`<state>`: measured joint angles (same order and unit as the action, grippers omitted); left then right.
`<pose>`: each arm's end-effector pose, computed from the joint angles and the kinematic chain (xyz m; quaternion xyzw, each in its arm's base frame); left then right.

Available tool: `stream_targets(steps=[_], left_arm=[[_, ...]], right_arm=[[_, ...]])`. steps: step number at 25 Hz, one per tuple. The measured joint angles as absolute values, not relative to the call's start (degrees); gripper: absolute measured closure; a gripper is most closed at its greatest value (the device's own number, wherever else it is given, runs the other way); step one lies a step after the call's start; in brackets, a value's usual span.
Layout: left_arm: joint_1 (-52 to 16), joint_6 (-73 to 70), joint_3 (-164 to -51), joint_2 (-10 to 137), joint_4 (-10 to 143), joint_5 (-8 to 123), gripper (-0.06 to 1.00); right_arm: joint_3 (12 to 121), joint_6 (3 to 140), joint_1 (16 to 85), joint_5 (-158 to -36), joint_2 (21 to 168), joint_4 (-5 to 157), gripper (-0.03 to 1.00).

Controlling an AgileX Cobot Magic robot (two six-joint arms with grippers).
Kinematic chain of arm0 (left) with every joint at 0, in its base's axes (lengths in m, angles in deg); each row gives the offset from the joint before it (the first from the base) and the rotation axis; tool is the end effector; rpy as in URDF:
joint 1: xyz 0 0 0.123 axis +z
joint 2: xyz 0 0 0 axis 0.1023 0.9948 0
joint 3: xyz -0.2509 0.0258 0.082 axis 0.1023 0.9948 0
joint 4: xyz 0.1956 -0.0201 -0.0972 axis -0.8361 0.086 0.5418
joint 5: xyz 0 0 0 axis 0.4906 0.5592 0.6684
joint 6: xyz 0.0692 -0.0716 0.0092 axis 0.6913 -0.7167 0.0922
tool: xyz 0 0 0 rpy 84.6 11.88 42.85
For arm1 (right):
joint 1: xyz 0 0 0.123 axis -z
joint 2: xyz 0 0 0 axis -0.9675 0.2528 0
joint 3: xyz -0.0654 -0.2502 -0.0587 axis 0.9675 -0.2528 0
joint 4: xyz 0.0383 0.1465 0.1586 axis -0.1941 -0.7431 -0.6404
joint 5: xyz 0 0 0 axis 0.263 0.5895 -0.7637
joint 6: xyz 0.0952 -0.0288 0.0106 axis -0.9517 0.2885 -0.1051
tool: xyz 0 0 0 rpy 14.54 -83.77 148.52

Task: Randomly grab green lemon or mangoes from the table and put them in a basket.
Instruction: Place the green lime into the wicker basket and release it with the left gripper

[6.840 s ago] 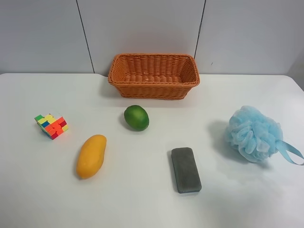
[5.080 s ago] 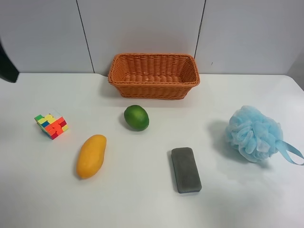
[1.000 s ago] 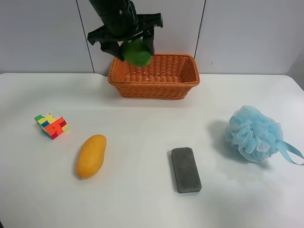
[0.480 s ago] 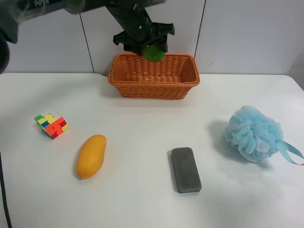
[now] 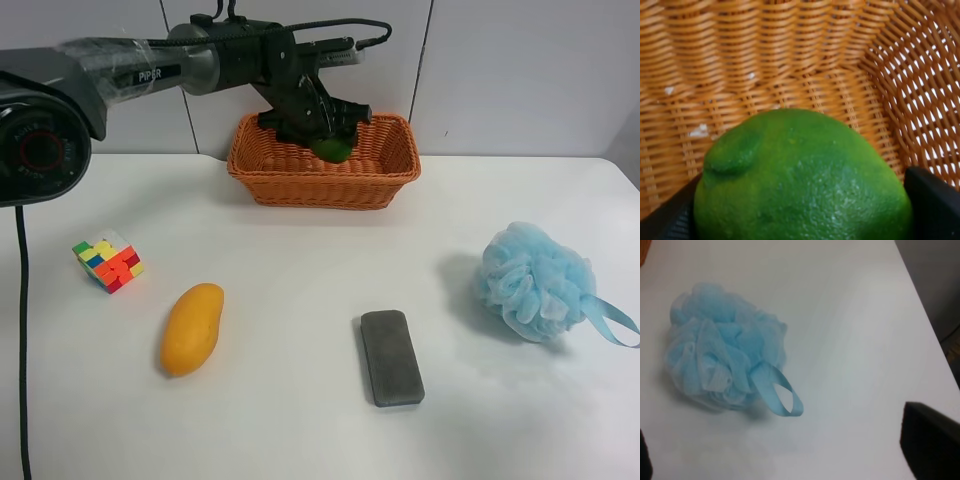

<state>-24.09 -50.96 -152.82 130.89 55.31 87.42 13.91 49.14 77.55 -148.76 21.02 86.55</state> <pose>0.4468 -0.2604 0.1733 0.1069 0.9156 -0.1660 0.3503 -0.0047 -0.0038 0.2523 0.0131 0.8578 -0.0350 0.5127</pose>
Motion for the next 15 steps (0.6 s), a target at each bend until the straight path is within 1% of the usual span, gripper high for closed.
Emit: stream_targets(steps=[7, 8, 10, 11, 13, 15], left_arm=[[-24.1, -50.9, -152.8, 131.6, 54.6, 87.0, 0.24], [-24.1, -50.9, -152.8, 131.6, 54.6, 87.0, 0.22], [-24.1, -50.8, -152.8, 131.6, 54.5, 86.8, 0.07], [-24.1, -50.8, -152.8, 131.6, 54.3, 86.7, 0.02], [-24.1, -50.8, -152.8, 131.6, 53.7, 86.7, -0.03], [-24.1, -50.8, -152.8, 131.6, 53.5, 86.7, -0.04]], right_arm=[[13.9, 49.1, 77.5, -148.8, 21.0, 86.6, -0.03], [13.9, 49.1, 77.5, -148.8, 21.0, 86.6, -0.03], [13.9, 49.1, 77.5, -148.8, 21.0, 86.6, -0.03], [13.9, 49.1, 77.5, -148.8, 21.0, 86.6, -0.03], [13.9, 49.1, 77.5, -148.8, 21.0, 86.6, -0.03], [13.9, 49.1, 77.5, -148.8, 21.0, 86.6, -0.03]])
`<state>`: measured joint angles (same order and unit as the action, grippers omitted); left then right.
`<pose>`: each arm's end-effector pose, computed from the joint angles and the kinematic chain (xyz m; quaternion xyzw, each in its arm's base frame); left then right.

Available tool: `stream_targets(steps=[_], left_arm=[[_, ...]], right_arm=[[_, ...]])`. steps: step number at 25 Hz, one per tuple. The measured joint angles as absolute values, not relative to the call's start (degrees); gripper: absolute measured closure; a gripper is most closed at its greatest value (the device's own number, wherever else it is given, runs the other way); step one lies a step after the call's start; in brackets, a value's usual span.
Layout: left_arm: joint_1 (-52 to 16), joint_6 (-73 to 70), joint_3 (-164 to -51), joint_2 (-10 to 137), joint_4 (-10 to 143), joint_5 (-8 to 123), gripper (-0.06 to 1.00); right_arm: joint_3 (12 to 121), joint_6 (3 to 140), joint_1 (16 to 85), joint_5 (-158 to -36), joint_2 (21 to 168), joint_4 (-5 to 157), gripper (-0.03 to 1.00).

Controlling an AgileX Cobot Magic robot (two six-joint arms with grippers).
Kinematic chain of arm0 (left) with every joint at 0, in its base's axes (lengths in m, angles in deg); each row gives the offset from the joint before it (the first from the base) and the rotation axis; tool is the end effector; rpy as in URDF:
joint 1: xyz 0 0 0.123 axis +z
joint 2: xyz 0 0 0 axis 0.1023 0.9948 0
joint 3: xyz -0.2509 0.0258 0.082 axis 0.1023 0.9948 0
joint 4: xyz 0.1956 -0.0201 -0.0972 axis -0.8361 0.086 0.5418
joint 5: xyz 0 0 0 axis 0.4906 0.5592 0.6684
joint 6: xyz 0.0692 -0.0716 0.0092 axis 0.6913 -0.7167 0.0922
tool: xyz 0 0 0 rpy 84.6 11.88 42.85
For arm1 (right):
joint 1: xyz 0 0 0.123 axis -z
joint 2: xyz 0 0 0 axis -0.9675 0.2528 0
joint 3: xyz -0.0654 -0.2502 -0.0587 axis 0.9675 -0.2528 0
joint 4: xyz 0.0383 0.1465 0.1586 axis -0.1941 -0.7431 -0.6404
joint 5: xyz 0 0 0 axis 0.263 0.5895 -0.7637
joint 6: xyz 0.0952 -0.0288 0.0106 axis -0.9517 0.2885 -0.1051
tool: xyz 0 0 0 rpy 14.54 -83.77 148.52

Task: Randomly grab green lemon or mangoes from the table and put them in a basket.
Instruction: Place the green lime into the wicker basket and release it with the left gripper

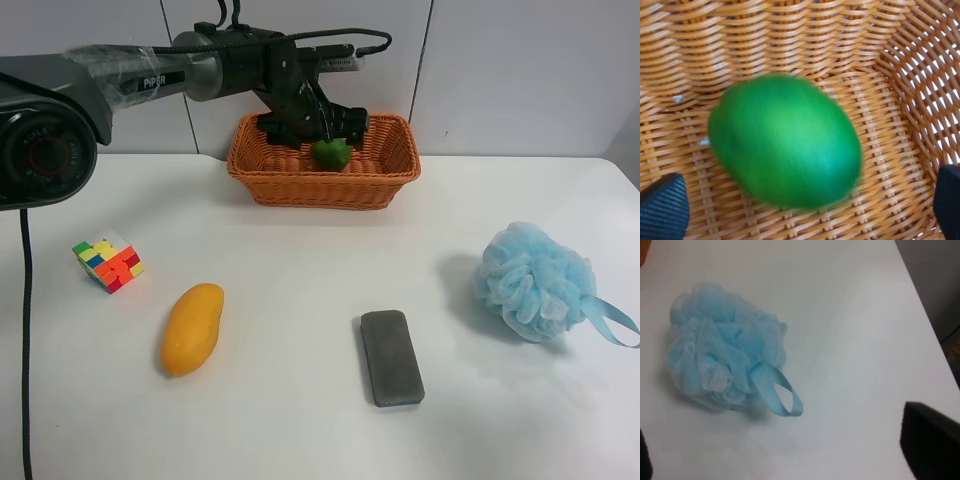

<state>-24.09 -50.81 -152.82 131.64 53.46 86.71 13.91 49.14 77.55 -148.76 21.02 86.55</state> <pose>0.4490 -0.2596 0.1673 0.1170 0.9146 -0.1530 0.3555 -0.0047 -0.0038 0.2523 0.0131 0.8578 -0.0350 0.5127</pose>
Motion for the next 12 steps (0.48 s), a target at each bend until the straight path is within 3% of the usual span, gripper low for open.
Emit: stream_targets(steps=[7, 12], left_arm=[[-24.1, -50.8, -152.9, 129.9, 53.5, 91.2, -0.05], [-24.1, -50.8, -152.9, 122.1, 53.5, 103.4, -0.05]], right_arm=[[13.9, 49.1, 77.5, -148.8, 21.0, 86.6, -0.03], [13.9, 49.1, 77.5, -148.8, 21.0, 86.6, -0.03]])
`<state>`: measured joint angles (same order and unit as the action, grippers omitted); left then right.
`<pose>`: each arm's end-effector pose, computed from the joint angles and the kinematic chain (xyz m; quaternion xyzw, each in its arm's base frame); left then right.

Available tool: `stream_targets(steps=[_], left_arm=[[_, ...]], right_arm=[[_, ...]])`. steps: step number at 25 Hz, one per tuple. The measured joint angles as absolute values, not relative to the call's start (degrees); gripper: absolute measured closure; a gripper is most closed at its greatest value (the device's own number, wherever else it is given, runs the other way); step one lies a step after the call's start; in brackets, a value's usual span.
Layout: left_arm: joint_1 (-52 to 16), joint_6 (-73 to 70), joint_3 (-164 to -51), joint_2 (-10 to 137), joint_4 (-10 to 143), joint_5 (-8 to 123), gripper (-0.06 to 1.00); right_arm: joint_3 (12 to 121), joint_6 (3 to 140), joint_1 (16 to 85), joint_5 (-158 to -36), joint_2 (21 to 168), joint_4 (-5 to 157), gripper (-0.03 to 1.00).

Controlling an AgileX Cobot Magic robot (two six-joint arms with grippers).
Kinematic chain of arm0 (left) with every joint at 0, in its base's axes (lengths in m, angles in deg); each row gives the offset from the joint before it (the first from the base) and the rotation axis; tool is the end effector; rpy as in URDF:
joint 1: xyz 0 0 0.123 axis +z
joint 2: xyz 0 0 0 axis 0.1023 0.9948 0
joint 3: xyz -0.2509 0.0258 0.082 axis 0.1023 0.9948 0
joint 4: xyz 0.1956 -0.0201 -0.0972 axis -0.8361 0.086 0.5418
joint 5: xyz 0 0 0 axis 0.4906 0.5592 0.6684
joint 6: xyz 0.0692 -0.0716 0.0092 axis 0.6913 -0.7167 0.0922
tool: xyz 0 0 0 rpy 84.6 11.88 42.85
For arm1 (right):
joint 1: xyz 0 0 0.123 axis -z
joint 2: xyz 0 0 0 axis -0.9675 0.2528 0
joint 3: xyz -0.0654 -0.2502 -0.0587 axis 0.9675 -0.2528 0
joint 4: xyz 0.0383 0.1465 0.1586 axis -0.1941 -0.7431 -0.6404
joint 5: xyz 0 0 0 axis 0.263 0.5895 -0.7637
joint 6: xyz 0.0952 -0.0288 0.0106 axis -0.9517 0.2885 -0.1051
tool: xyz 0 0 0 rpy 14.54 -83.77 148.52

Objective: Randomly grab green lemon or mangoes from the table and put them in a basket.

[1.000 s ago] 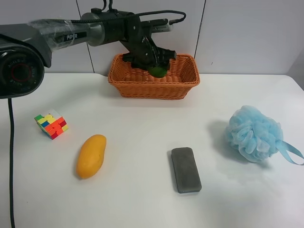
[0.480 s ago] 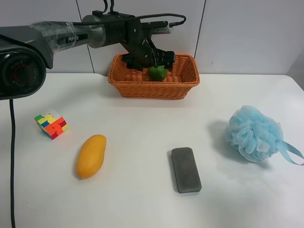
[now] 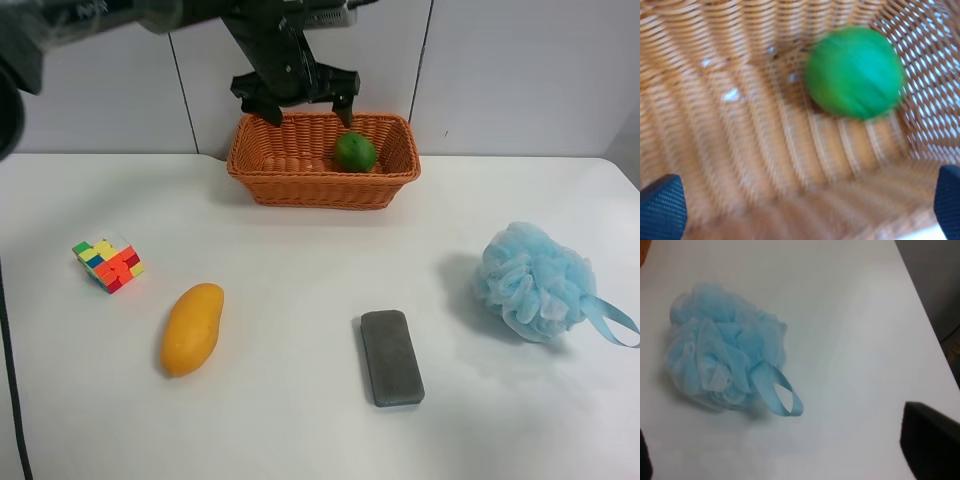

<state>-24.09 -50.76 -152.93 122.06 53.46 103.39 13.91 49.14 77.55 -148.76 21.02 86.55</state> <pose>0.4191 -0.2427 0.2324 0.1216 0.9361 -0.1318 0.3027 -0.0047 -0.0038 0.2523 0.0131 0.8578 -0.0350 0.5127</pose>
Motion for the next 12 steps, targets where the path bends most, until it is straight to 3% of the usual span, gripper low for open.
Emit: stream_targets(steps=[5, 12], left_arm=[[-24.1, -48.7, -153.1, 113.1, 52.7, 115.6, -0.05], [-24.1, -44.0, -153.1, 105.2, 50.6, 123.0, -0.05]], right_arm=[[13.9, 49.1, 77.5, -148.8, 21.0, 86.6, -0.03], [13.9, 49.1, 77.5, -148.8, 21.0, 86.6, -0.03]])
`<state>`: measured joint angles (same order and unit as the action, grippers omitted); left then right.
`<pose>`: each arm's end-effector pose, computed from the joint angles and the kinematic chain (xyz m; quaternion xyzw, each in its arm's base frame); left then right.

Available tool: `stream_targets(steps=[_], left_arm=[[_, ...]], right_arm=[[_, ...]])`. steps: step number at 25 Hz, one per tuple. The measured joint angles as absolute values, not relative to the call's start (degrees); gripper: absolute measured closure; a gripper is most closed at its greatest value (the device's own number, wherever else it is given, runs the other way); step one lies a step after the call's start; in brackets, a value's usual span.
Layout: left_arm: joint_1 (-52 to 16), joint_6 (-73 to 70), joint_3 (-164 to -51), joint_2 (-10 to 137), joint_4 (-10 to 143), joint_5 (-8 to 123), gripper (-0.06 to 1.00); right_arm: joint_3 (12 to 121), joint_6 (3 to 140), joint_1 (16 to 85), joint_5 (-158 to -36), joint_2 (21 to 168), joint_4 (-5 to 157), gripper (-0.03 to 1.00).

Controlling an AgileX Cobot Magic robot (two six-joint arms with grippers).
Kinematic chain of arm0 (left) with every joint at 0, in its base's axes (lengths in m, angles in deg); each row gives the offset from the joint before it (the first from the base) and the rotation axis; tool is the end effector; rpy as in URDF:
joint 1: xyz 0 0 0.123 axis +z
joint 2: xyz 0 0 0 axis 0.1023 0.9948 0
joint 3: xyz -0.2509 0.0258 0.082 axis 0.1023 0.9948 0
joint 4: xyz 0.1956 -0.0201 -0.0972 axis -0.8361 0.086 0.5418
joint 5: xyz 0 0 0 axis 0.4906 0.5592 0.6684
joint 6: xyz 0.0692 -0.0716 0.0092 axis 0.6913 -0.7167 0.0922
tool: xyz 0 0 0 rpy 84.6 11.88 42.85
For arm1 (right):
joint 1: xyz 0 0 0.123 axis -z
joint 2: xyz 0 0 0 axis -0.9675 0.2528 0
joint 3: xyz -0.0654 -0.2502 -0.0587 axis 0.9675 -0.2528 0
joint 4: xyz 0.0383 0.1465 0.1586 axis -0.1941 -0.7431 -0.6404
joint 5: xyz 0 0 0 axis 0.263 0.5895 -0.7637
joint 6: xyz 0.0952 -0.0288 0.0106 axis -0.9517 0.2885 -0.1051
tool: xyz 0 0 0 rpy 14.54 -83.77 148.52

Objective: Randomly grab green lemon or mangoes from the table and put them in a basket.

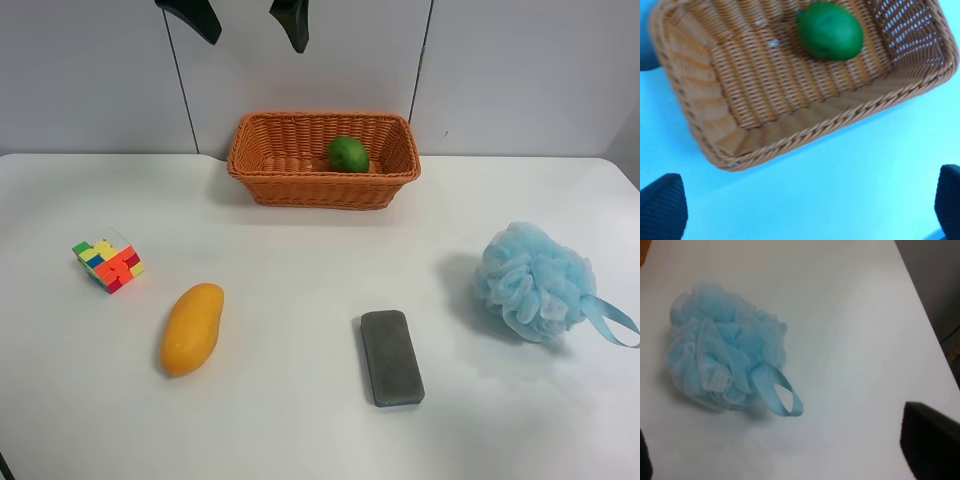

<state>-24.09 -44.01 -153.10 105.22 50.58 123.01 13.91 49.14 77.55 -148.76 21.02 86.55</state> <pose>0.3551 -0.2007 0.3446 0.1812 0.9337 -0.0834 0.2975 -0.0047 -0.0038 0.2523 0.0131 0.8578 -0.0350 0.5127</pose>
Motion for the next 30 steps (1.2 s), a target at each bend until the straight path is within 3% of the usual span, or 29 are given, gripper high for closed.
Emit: stream_targets(steps=[8, 12, 22, 30], left_arm=[[-24.1, -39.8, -146.0, 94.5, 49.3, 123.0, -0.05], [-24.1, -39.4, -132.2, 84.2, 49.6, 122.6, -0.05], [-24.1, -39.8, -91.2, 48.6, 52.0, 107.4, -0.05], [-24.1, -40.0, -75.0, 26.8, 52.0, 108.0, -0.05]], right_arm=[[13.9, 49.1, 77.5, -148.8, 21.0, 86.6, -0.03], [13.9, 49.1, 77.5, -148.8, 21.0, 86.6, -0.03], [13.9, 49.1, 77.5, -148.8, 21.0, 86.6, -0.03], [13.9, 49.1, 77.5, -148.8, 21.0, 86.6, -0.03]])
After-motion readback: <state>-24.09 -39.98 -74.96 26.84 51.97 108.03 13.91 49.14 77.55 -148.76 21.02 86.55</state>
